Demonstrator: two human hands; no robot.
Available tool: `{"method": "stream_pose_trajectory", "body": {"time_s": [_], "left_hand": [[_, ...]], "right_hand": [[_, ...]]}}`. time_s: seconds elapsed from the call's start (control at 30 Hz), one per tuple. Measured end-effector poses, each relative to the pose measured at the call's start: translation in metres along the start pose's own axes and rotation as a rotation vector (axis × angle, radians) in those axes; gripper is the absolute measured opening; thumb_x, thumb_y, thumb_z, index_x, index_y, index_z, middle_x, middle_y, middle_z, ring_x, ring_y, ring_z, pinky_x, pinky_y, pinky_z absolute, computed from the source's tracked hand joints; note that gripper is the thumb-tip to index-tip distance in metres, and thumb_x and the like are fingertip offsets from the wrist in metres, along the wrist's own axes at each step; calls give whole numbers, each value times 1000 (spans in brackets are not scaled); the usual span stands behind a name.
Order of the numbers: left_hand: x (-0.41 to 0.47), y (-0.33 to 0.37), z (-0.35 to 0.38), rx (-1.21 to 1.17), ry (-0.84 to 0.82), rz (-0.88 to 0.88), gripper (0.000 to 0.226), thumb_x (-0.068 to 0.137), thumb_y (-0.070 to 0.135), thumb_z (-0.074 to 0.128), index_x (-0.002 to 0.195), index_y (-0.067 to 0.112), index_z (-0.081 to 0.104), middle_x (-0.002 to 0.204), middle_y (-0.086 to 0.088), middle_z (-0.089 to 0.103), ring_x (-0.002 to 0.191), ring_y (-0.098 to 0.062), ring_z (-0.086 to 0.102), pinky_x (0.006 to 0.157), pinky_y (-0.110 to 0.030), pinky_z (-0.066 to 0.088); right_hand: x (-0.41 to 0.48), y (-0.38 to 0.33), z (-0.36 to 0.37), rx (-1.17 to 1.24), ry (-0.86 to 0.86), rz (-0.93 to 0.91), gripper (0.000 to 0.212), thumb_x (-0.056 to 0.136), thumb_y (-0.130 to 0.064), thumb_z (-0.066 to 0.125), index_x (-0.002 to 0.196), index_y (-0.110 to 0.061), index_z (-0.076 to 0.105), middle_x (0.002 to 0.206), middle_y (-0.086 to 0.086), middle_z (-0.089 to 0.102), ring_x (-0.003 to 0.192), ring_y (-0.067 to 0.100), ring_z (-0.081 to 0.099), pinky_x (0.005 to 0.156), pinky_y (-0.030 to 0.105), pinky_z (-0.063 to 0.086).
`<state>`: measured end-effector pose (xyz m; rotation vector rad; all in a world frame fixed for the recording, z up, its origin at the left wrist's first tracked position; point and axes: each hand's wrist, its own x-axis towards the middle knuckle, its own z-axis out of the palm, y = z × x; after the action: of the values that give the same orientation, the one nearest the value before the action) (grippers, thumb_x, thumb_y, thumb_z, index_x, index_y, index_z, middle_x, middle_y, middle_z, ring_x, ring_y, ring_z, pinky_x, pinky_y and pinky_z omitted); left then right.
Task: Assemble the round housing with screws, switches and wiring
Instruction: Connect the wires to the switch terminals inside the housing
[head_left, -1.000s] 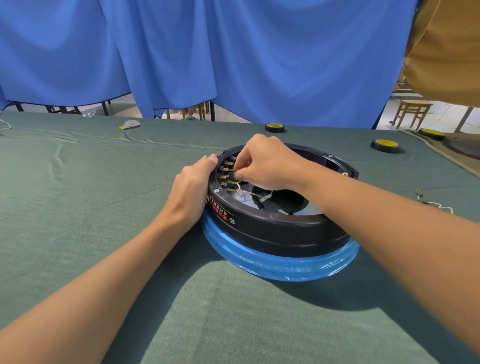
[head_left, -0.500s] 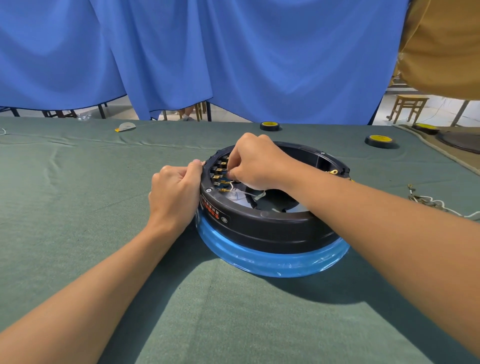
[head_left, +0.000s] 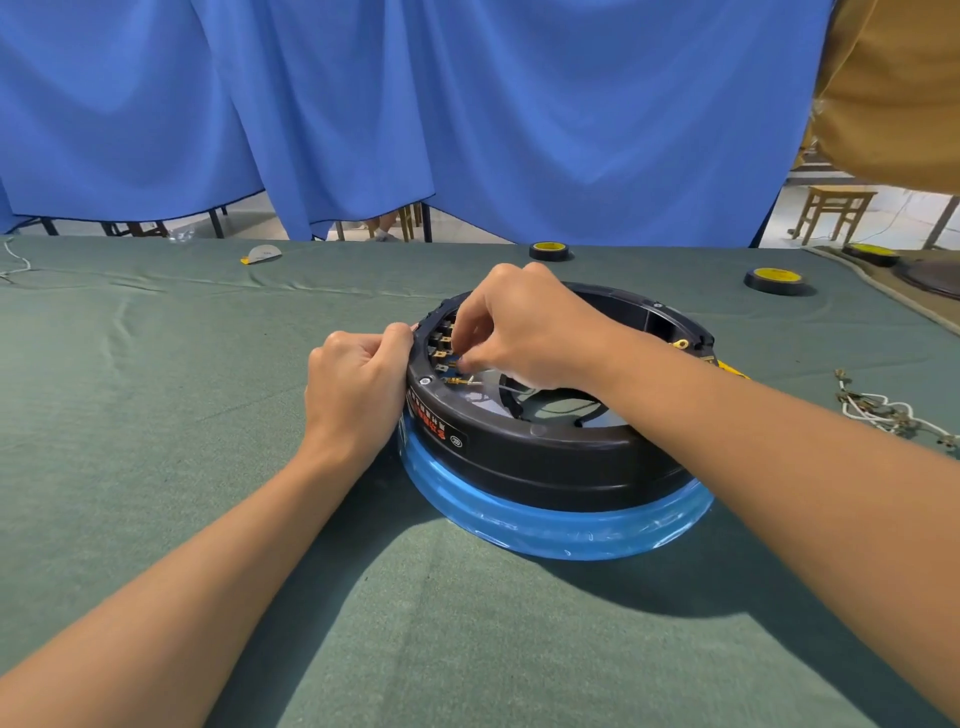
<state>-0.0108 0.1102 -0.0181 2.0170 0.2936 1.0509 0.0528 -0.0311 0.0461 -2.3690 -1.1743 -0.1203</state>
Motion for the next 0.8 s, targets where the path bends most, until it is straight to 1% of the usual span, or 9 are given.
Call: {"method": "stream_pose_trajectory", "body": {"time_s": [0.1,0.2,0.23,0.3,0.4,0.5,0.57,0.67,0.8], "left_hand": [[-1,0,-1,18,-14,12,62,83,47,46,46,-1,32,40,0,31,47,-21,29,56,-38,32],[-2,0,-3,16,-46,28,60,82,48,46,49,-1,36,40,0,33,48,-23,31,56,-38,31],[-2,0,-3,11,-51,29,57,82,46,46,49,0,36,39,3,31,48,-23,30,56,-38,30],[-3,1,-3,8,-57,23,55,81,44,47,46,4,34,38,5,29,48,-23,29,56,-37,28],[-3,1,-3,22,-61,19,54,81,44,46,43,8,34,36,7,28,49,-23,29,56,-36,27],[-2,1,-3,27,-65,13,53,81,45,46,43,8,37,35,7,29,49,-23,30,56,-36,27],[-3,1,-4,26,-71,16,55,81,45,46,41,9,35,35,8,30,47,-21,31,56,-36,27],[-3,0,-5,35,-70,20,55,82,45,46,40,12,34,34,8,30,47,-21,31,55,-36,27],[-3,1,-4,41,-76,16,55,82,45,45,41,12,33,35,7,29,48,-21,30,55,-36,28]], "right_hand": [[1,1,0,29,14,-7,11,79,-13,77,78,-21,71,74,-11,58,89,18,56,83,40,53],[1,2,1,89,10,-4,31,77,-13,80,75,-24,51,72,-8,63,81,14,55,76,36,52],[1,2,1,98,8,-8,34,77,-11,79,76,-24,48,73,-6,63,80,13,55,74,35,51],[2,3,2,58,-3,-26,32,79,-10,78,75,-25,50,75,-8,59,81,15,55,71,32,50],[3,2,2,11,-22,-42,22,80,-10,77,77,-22,59,75,-11,55,83,17,55,76,33,52],[3,3,1,18,-45,-33,25,80,-8,76,86,-21,55,78,-9,61,88,16,57,80,37,51],[2,5,-1,34,-65,-31,28,81,-4,74,89,-20,53,80,-6,66,86,11,59,79,38,52],[2,6,-1,37,-66,-33,28,81,0,72,86,-20,53,80,-5,67,83,10,61,79,38,53],[2,5,0,60,-53,-11,29,81,0,72,83,-21,52,81,-5,66,88,12,59,81,40,52]]}}
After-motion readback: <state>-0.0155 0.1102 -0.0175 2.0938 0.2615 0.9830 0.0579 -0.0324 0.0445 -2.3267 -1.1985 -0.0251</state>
